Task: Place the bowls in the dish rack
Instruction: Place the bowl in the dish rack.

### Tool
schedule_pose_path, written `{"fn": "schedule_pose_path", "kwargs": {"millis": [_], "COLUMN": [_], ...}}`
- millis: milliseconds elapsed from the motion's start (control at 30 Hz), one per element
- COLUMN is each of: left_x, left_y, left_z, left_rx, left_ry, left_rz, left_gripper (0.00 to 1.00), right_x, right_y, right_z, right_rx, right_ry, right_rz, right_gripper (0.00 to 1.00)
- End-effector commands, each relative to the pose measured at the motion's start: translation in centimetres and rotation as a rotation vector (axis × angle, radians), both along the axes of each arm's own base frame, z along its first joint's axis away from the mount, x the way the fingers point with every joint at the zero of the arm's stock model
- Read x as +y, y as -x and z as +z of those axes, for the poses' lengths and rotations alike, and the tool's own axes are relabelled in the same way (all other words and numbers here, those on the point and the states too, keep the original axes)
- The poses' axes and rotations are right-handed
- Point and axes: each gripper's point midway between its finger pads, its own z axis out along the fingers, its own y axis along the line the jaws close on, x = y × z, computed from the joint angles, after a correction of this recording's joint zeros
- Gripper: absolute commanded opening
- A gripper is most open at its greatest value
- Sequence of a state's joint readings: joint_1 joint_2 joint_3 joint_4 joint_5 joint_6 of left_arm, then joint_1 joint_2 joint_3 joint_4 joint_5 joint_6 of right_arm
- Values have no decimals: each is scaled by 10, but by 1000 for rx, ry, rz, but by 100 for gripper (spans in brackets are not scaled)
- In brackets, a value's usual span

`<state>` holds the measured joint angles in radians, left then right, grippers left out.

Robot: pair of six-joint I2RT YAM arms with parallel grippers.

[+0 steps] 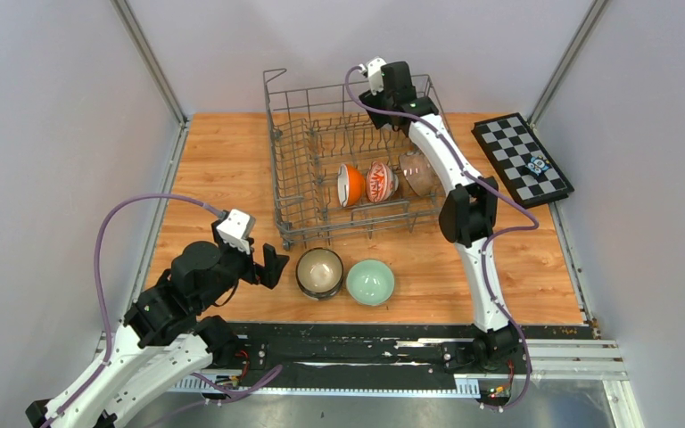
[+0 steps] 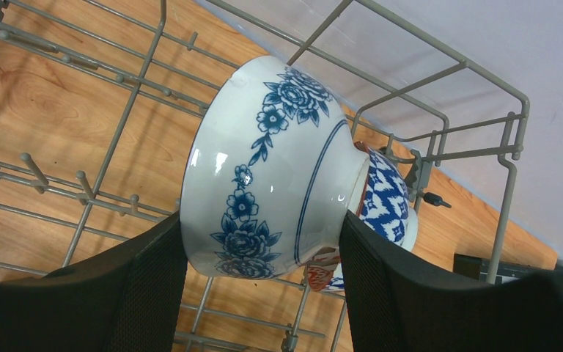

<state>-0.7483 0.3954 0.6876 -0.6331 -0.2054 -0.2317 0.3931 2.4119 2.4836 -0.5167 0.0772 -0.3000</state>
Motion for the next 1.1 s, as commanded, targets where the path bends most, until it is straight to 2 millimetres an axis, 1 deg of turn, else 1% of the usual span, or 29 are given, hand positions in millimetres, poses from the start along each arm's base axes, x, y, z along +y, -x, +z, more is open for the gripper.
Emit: {"fn": "schedule_pose_path", "kwargs": {"millis": [0, 100, 333, 500, 600, 633, 800, 900, 967, 1033, 1067], "left_x": [-2, -2, -2, -2, -1, -1, 0, 0, 1, 1, 1], "left_y": [-2, -2, -2, -2, -2, -2, -1, -1, -1, -1, -1], "left_z": [-4, -4, -4, -4, -4, -3, -2, -2, -2, -2, -2], "left_rx": [-1, -1, -2, -3, -4, -5, -9, -10, -10, -11, -12], "left_ry": [-3, -5, -4, -3, -1, 0, 2, 3, 4, 4, 4], "left_rz": [-4, -5, -5, -4, -3, -3, 0, 4, 4, 5, 6], "left_gripper": [100, 100, 100, 100, 100, 100, 100, 100, 100, 100, 100], "right_x": [-10, -9, -6, -9, -11, -12, -13, -14, -16, -16, -17], "right_y": [-17, -16, -7, 0, 4, 5, 10, 12, 14, 15, 16], "right_z": [1, -4, -25, -41, -48, -50, -49, -46, -45, -41, -38], "right_rx": [-49, -34, 27, 73, 93, 98, 109, 118, 126, 129, 126], "right_ry": [10, 2, -10, -14, -15, -18, -42, -78, -104, -125, -132], "right_rz": [-32, -32, -26, -43, -57, -65, -91, -113, -128, -133, -139], "right_gripper": [2, 2, 2, 2, 4, 6, 26, 33, 41, 52, 56]}}
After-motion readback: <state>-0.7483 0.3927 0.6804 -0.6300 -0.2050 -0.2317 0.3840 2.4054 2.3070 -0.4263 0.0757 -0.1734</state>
